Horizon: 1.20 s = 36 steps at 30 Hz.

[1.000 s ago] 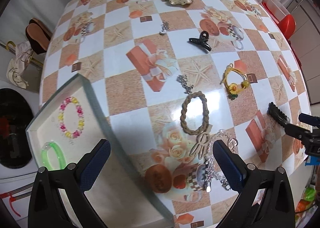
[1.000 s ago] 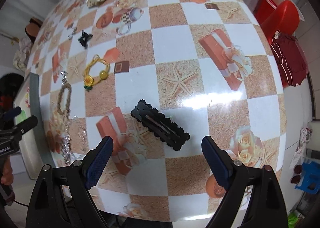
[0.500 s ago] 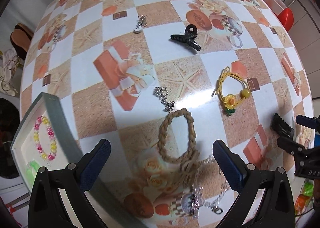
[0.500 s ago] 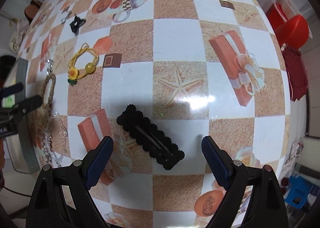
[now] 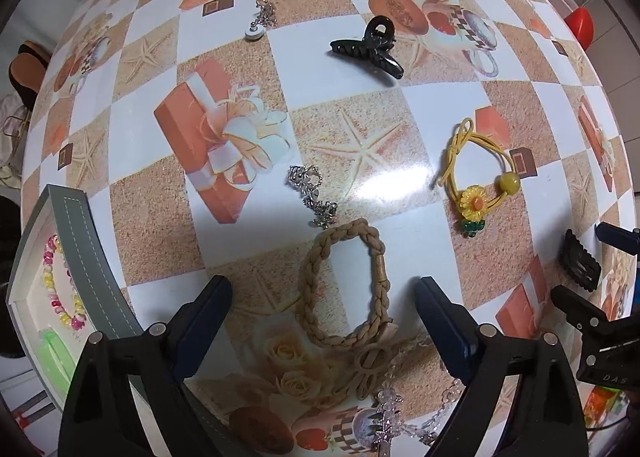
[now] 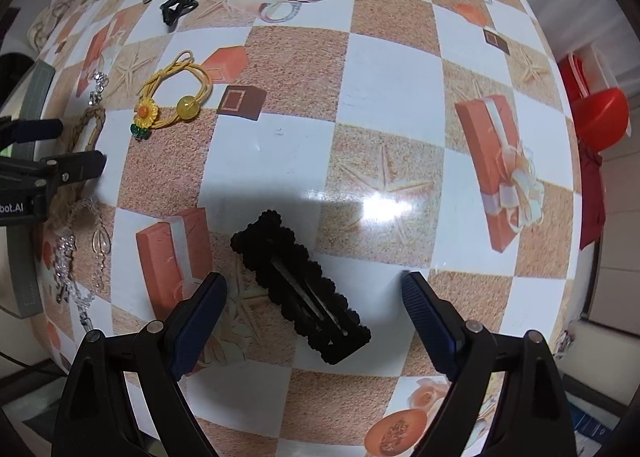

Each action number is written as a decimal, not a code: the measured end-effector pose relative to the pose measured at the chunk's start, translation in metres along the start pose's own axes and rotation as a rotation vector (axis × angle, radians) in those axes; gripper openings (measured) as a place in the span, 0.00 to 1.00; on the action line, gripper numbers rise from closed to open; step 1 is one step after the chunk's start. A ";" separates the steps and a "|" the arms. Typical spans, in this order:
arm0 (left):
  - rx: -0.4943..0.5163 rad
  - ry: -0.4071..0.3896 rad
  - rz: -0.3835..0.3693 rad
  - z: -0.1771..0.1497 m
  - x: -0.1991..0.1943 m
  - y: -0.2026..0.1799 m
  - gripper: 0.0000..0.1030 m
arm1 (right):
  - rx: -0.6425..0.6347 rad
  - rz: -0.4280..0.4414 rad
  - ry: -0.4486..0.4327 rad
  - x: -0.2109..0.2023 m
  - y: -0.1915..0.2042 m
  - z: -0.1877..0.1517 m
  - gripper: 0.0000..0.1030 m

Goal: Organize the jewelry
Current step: 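Grasp the black hair clip with the right tool while the left tool grasps the braided bracelet, then carry the clip and braided bracelet to the tray and release them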

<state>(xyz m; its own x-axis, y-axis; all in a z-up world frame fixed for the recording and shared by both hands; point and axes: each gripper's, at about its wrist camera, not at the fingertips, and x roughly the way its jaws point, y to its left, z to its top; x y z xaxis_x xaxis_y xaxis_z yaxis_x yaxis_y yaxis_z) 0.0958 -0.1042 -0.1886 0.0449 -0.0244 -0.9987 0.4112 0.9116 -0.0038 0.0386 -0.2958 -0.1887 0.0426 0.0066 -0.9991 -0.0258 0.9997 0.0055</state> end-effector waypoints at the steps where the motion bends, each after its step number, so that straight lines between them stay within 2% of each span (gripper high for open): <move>1: 0.001 -0.002 -0.002 0.000 0.000 0.001 0.91 | -0.005 -0.002 -0.001 0.000 0.002 0.000 0.85; 4: 0.017 -0.019 -0.006 -0.006 -0.006 -0.003 0.77 | -0.022 -0.001 -0.006 -0.004 0.016 -0.005 0.77; 8: 0.047 -0.033 -0.012 -0.006 -0.014 -0.011 0.48 | -0.041 0.001 -0.013 -0.009 0.025 -0.007 0.64; 9: 0.052 -0.036 -0.013 -0.006 -0.015 -0.012 0.38 | -0.041 0.001 -0.014 -0.014 0.030 -0.009 0.58; 10: 0.053 -0.038 -0.014 -0.005 -0.015 -0.017 0.34 | -0.041 0.002 -0.015 -0.015 0.032 -0.009 0.50; 12: 0.055 -0.037 -0.026 -0.004 -0.016 -0.018 0.17 | -0.035 -0.001 -0.018 -0.018 0.038 -0.008 0.38; 16: 0.046 -0.048 -0.056 -0.006 -0.028 -0.020 0.17 | -0.004 0.005 -0.016 -0.021 0.040 -0.004 0.37; 23: 0.015 -0.104 -0.099 -0.007 -0.063 -0.016 0.17 | 0.127 0.096 -0.034 -0.040 0.027 -0.002 0.37; 28: -0.015 -0.142 -0.109 -0.018 -0.081 0.004 0.17 | 0.200 0.147 -0.050 -0.055 0.020 -0.006 0.37; 36: -0.052 -0.181 -0.111 -0.036 -0.097 0.039 0.17 | 0.228 0.187 -0.076 -0.069 0.014 -0.010 0.37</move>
<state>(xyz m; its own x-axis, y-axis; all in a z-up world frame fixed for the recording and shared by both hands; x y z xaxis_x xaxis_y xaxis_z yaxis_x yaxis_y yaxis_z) 0.0743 -0.0517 -0.0936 0.1668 -0.1947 -0.9666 0.3751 0.9191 -0.1204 0.0258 -0.2825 -0.1202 0.1329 0.1845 -0.9738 0.1847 0.9607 0.2072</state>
